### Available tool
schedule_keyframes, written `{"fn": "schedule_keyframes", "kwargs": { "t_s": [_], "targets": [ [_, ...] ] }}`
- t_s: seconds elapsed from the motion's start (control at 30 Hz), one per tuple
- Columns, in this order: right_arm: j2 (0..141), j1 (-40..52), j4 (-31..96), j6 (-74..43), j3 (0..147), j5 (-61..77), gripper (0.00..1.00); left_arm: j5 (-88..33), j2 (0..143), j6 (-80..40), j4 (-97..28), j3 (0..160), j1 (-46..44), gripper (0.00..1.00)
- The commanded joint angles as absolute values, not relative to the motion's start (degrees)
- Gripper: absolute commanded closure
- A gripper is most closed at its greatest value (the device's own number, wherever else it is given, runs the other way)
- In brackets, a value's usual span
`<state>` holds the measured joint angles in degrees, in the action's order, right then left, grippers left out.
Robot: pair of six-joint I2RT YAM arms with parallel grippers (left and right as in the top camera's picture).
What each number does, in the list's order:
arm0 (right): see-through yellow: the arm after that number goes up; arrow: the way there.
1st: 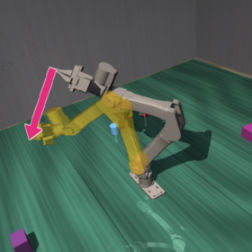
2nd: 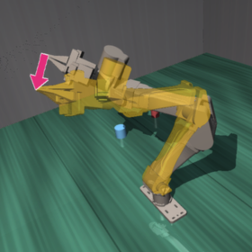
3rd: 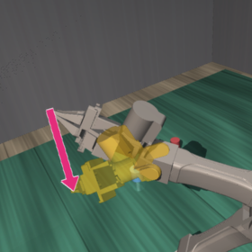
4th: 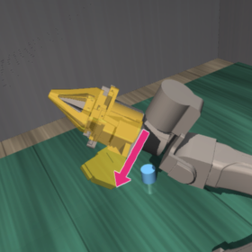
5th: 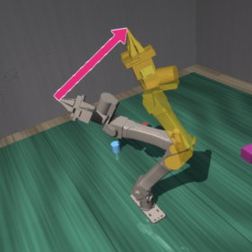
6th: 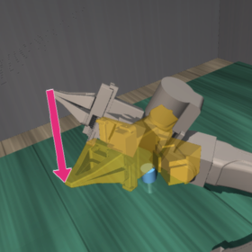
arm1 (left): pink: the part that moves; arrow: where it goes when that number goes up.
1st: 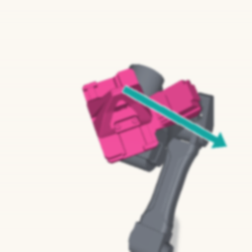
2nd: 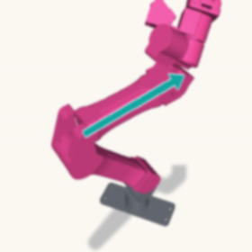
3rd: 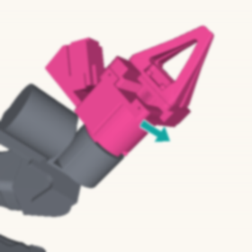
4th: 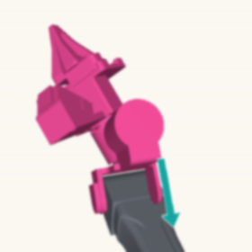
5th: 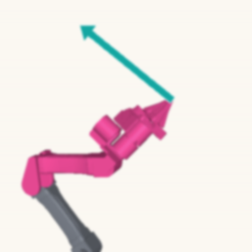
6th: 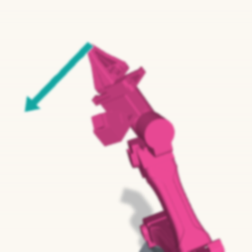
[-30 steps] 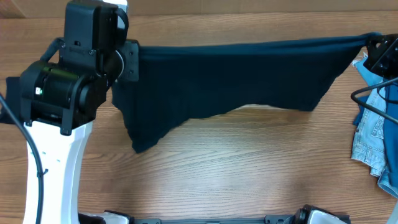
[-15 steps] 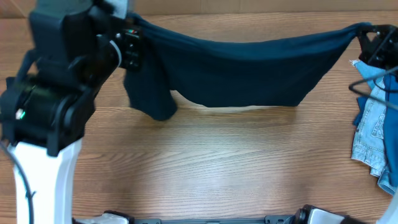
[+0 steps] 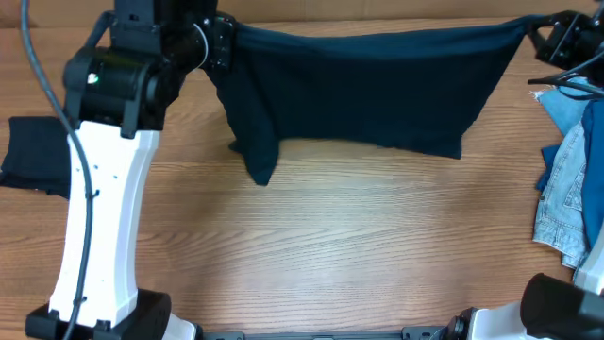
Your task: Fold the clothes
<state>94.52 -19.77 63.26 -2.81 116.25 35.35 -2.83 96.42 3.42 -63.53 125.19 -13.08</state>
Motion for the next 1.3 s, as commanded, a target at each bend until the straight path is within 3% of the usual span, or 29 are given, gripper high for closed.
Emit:
{"fn": "schedule_keyframes", "kwargs": {
  "t_s": [0.0, 0.27, 0.37, 0.6, 0.7, 0.9, 1.1, 1.27],
  "targets": [
    [90.8, -20.0, 66.8, -2.0, 124.0, 35.6, 0.96, -2.9, 90.4, 4.6, -67.5, 131.4, -12.8, 0.91],
    [84.6, -20.0, 75.6, -2.1, 131.1, 30.9, 0.96, -1.6, 78.9, 3.0, -72.2, 135.3, -12.8, 0.92],
    [84.6, -20.0, 77.0, -2.1, 131.1, 31.0, 0.96, -2.2, 79.6, 2.4, -77.6, 134.8, -12.8, 0.88],
    [84.7, -20.0, 76.6, -2.1, 131.1, 31.1, 0.96, -21.7, 92.3, 1.8, -87.4, 122.2, -13.8, 0.76],
    [84.9, -20.0, 76.6, -2.1, 131.1, 31.1, 0.96, -29.9, 99.9, 0.3, -79.7, 111.2, -16.1, 0.75],
    [85.0, -20.0, 76.7, -2.1, 131.1, 30.9, 0.96, -38.6, 115.8, -14.7, -58.6, 99.4, -19.3, 0.70],
    [85.3, -20.0, 76.7, -2.1, 131.1, 30.9, 0.96, -39.8, 126.6, -19.5, -54.5, 99.4, -25.3, 0.64],
    [86.0, -20.0, 76.7, -2.1, 131.1, 30.9, 0.96, -32.9, 130.2, -26.7, -54.1, 99.4, -29.1, 0.62]
  ]
}}
